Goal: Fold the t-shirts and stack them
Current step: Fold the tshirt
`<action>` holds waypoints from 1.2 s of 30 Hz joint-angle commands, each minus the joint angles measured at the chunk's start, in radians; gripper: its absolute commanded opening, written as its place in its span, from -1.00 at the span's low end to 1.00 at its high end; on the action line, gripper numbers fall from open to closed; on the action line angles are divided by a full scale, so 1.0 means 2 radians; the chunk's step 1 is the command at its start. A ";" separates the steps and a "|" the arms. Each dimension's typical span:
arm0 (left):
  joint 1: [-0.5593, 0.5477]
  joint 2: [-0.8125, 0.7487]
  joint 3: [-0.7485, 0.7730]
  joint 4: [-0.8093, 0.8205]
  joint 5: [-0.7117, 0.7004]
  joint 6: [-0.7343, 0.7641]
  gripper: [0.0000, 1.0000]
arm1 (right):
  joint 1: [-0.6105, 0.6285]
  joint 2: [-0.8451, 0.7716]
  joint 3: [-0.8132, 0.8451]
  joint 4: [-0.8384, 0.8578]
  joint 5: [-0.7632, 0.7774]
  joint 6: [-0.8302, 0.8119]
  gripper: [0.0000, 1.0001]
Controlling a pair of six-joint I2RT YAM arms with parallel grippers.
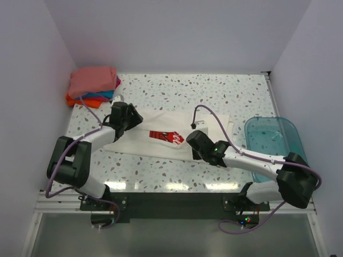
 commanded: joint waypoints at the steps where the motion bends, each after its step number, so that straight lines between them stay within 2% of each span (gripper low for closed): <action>1: -0.002 0.001 0.021 0.018 -0.005 0.010 0.23 | 0.005 -0.013 -0.018 0.004 -0.013 0.015 -1.00; 6: -0.002 0.012 0.041 0.006 -0.003 0.026 0.22 | 0.011 0.001 -0.019 0.011 -0.030 0.019 -0.97; 8: -0.004 0.019 0.050 -0.003 -0.011 0.034 0.22 | 0.010 -0.009 -0.006 -0.003 -0.022 0.023 -0.68; 9: -0.005 0.022 0.054 -0.008 -0.018 0.039 0.22 | 0.011 -0.014 -0.001 -0.011 -0.015 0.024 -0.39; 10: -0.010 0.029 0.065 -0.025 -0.036 0.047 0.21 | 0.011 -0.025 0.006 -0.034 0.006 0.027 -0.22; 13: -0.018 0.042 0.077 -0.045 -0.072 0.060 0.17 | -0.001 -0.032 0.040 -0.076 0.051 0.031 0.04; 15: -0.021 0.046 0.080 -0.051 -0.089 0.061 0.12 | -0.022 -0.026 0.060 -0.084 0.042 0.030 0.05; 19: -0.031 0.071 0.087 -0.086 -0.137 0.061 0.02 | -0.112 0.023 0.072 -0.068 -0.009 0.021 0.02; 28: -0.043 0.109 0.075 -0.106 -0.168 0.041 -0.20 | -0.210 0.211 0.141 -0.024 -0.083 -0.001 -0.06; 31: -0.044 0.084 0.037 -0.095 -0.153 0.021 -0.28 | -0.243 0.266 0.188 -0.025 -0.104 -0.027 -0.07; 36: -0.044 0.005 -0.034 -0.079 -0.121 -0.012 -0.32 | -0.266 0.377 0.346 -0.065 -0.097 -0.081 -0.05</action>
